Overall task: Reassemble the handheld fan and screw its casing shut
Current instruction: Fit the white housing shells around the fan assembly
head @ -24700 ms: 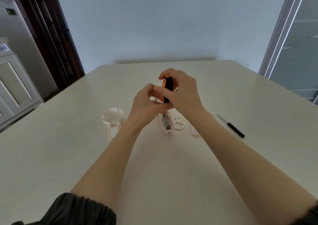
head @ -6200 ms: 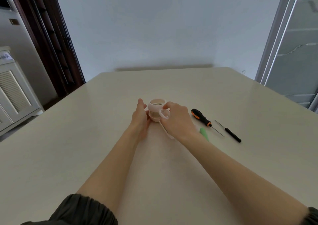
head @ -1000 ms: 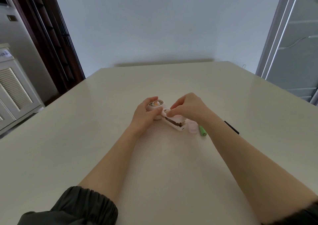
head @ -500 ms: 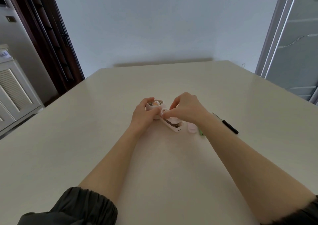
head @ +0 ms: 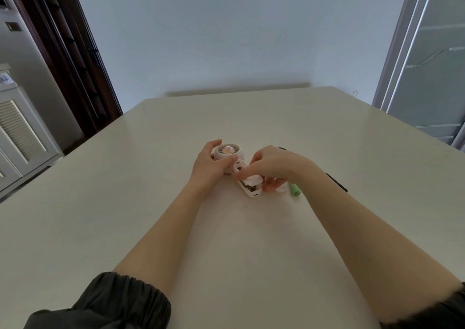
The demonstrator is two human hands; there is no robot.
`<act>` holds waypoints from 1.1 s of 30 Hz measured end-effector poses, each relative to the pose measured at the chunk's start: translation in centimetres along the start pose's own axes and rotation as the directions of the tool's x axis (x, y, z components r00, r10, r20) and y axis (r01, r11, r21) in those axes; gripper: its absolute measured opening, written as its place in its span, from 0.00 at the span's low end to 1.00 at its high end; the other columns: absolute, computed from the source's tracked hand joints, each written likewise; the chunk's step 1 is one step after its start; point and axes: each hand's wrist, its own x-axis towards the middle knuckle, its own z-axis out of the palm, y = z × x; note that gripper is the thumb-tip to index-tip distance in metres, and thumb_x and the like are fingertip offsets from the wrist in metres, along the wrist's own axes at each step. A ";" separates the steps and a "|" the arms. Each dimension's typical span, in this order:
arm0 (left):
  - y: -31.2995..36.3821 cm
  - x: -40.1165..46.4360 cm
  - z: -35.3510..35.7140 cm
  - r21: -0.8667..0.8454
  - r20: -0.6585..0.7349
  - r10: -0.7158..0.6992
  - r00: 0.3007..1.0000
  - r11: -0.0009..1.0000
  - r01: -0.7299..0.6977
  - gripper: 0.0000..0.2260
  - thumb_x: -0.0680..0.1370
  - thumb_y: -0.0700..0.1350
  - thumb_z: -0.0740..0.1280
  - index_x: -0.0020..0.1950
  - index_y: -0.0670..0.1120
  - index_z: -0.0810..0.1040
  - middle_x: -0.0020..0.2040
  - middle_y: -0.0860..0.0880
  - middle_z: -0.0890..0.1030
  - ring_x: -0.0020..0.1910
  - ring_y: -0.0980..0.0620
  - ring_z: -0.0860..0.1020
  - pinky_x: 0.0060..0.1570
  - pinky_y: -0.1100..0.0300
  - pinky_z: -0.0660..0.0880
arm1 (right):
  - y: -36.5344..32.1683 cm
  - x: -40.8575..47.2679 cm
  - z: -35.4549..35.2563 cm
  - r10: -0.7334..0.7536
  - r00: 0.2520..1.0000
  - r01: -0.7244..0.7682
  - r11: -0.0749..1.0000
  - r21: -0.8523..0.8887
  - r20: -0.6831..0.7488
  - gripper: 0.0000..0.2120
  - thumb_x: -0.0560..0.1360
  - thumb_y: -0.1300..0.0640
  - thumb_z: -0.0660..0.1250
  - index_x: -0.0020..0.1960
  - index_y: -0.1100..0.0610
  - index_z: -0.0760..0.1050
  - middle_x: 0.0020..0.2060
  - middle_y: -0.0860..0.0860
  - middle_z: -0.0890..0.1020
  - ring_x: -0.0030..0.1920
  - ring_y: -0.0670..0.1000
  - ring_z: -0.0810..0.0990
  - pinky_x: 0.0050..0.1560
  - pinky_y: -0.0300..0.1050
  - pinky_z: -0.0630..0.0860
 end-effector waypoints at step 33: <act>2.2 0.1 -0.6 -0.886 0.176 -0.279 0.944 0.372 0.275 0.09 0.80 0.40 0.62 0.60 0.41 0.71 0.47 0.40 0.74 0.39 0.44 0.84 0.33 0.48 0.80 | -1.7 -1.1 1.2 -0.411 0.892 0.446 0.867 0.222 -0.185 0.31 0.65 0.72 0.69 0.63 0.50 0.73 0.45 0.50 0.78 0.37 0.47 0.74 0.39 0.38 0.72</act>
